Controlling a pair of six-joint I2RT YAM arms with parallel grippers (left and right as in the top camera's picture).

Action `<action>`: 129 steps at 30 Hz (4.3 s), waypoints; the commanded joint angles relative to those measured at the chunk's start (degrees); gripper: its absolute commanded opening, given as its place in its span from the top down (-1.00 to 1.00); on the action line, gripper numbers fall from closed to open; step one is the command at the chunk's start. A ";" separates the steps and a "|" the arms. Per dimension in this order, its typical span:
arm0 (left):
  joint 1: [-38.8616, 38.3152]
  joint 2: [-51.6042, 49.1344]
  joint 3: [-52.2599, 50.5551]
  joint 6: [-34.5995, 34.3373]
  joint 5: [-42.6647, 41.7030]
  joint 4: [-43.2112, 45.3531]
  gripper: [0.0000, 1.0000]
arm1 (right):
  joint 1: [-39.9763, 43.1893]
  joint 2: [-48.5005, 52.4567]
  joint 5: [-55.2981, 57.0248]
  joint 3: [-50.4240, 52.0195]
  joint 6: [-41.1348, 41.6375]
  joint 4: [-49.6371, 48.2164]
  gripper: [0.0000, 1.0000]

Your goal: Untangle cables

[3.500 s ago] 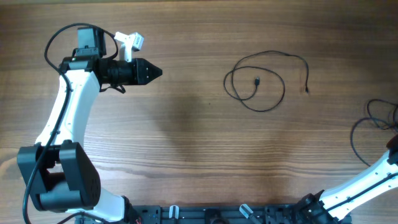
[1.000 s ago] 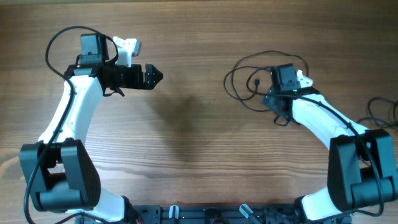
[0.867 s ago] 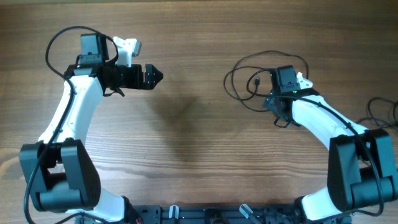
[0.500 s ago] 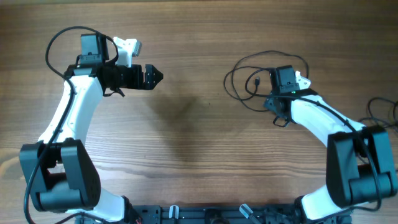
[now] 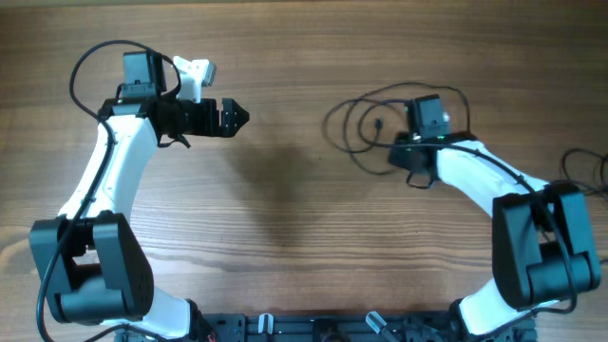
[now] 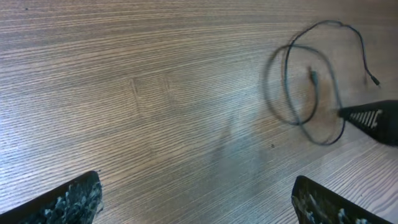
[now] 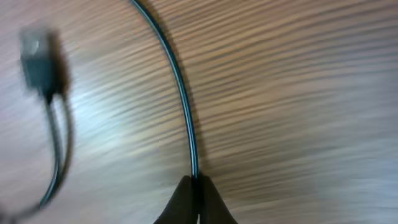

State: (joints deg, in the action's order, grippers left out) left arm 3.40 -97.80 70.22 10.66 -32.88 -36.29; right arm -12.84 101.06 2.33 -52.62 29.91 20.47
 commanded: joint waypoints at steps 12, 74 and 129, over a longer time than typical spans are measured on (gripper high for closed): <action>0.20 1.05 -0.57 0.90 -4.00 -2.43 -1.00 | -5.49 -19.45 16.20 -46.93 -13.42 49.94 0.91; -10.05 3.74 -0.57 0.66 -12.68 -11.34 -1.00 | 59.23 35.98 9.35 -80.30 -3.96 40.83 0.91; -11.06 38.62 -12.28 -15.85 31.87 6.43 -0.68 | -4.83 -38.86 16.57 -20.68 -16.37 20.85 -1.00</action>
State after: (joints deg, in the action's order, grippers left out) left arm -7.46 -61.39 58.43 -4.97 -1.45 -31.20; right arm -17.19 70.94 17.28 -87.31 11.18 45.98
